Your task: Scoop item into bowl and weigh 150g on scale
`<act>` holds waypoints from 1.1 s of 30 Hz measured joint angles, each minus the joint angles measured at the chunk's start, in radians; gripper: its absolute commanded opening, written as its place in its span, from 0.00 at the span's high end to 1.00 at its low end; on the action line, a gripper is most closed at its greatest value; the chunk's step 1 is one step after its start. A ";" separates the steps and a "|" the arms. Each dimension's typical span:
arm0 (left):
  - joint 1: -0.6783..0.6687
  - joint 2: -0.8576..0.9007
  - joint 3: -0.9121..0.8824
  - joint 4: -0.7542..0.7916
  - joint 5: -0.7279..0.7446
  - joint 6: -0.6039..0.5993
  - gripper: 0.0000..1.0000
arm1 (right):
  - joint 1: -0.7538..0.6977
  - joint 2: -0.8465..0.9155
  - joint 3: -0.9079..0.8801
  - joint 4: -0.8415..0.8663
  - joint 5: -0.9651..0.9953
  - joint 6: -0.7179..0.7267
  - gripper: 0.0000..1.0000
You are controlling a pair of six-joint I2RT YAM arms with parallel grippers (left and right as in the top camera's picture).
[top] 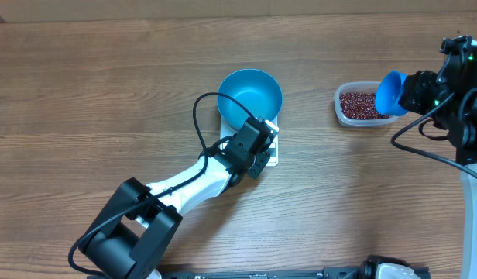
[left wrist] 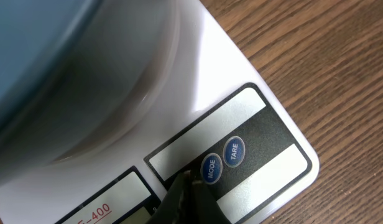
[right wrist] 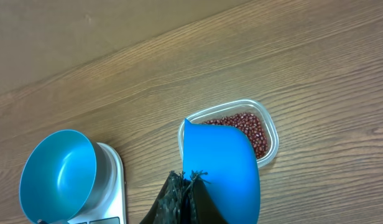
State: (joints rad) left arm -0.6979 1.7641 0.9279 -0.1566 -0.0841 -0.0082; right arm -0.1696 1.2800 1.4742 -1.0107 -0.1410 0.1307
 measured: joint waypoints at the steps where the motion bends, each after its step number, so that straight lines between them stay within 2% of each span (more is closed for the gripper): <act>1: 0.000 0.000 0.000 0.000 0.000 0.000 0.96 | 0.000 0.000 0.000 0.000 0.000 0.000 0.96; 33: 0.000 0.015 0.000 0.008 -0.011 -0.012 0.96 | 0.000 0.000 0.000 0.000 0.003 0.000 0.96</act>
State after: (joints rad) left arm -0.6979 1.7790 0.9279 -0.1482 -0.0948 -0.0200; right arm -0.1696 1.2800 1.4742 -1.0111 -0.1379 0.1303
